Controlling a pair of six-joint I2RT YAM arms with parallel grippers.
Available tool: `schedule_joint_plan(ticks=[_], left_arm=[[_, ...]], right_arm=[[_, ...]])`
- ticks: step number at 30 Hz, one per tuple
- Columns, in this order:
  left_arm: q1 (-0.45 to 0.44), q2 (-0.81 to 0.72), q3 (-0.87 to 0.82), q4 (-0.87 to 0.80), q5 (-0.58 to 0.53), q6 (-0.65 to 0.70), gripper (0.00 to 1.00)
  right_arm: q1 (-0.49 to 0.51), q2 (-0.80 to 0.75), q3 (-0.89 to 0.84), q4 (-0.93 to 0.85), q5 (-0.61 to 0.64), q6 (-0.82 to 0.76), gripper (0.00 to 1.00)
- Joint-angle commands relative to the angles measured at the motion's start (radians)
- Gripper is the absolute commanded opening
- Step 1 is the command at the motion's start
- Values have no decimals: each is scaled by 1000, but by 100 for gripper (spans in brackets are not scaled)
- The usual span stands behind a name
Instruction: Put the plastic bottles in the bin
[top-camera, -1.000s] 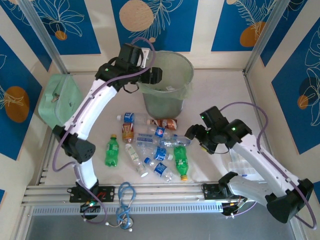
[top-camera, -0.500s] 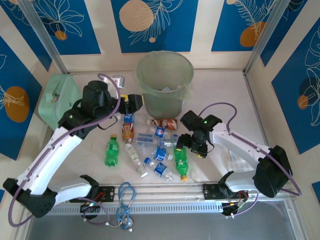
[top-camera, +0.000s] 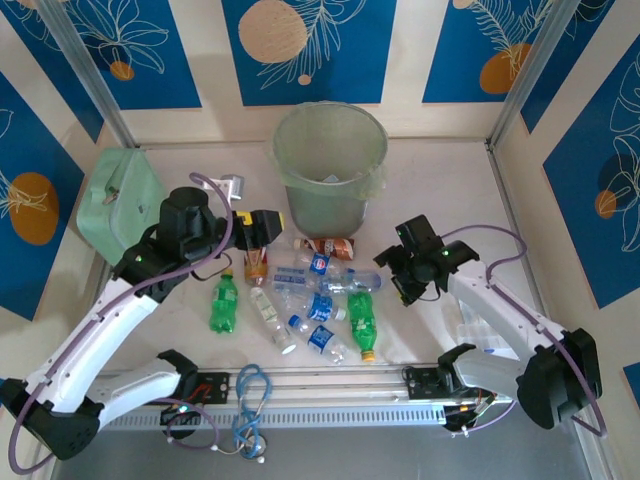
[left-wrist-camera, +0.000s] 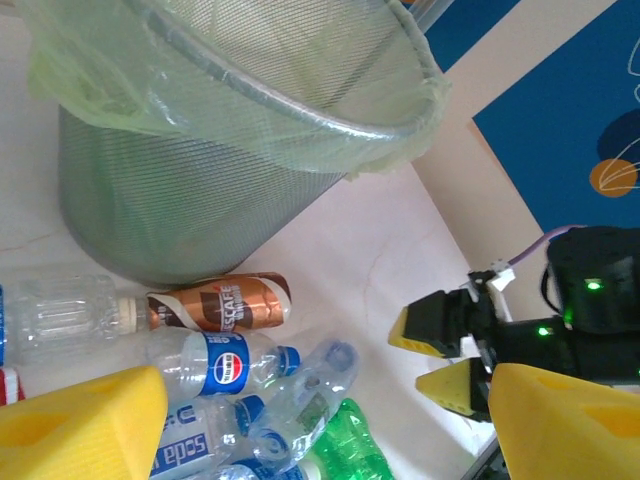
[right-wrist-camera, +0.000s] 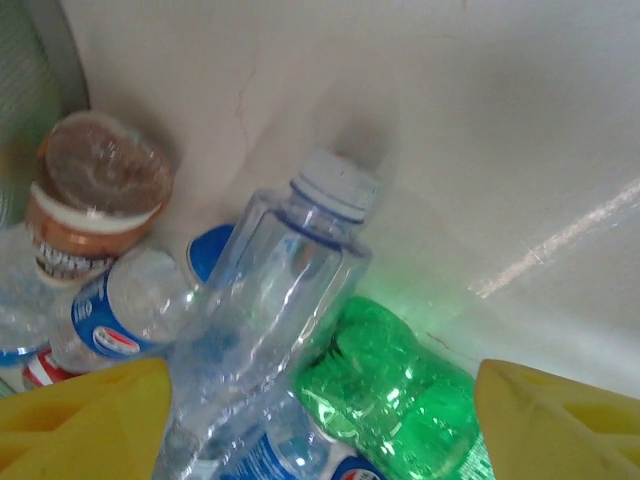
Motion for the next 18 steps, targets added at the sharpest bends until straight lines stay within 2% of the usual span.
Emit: schedule_joint_plan(ticks=[1, 7, 18], left_arm=[[2, -4, -17, 43, 51, -10, 83], [2, -17, -48, 51, 60, -19, 83], [2, -30, -70, 54, 70, -21, 83]], right_arm=[[-9, 29, -30, 54, 29, 143, 80], [-46, 108, -60, 164, 38, 158, 72], [-86, 276, -72, 314, -26, 92, 69]])
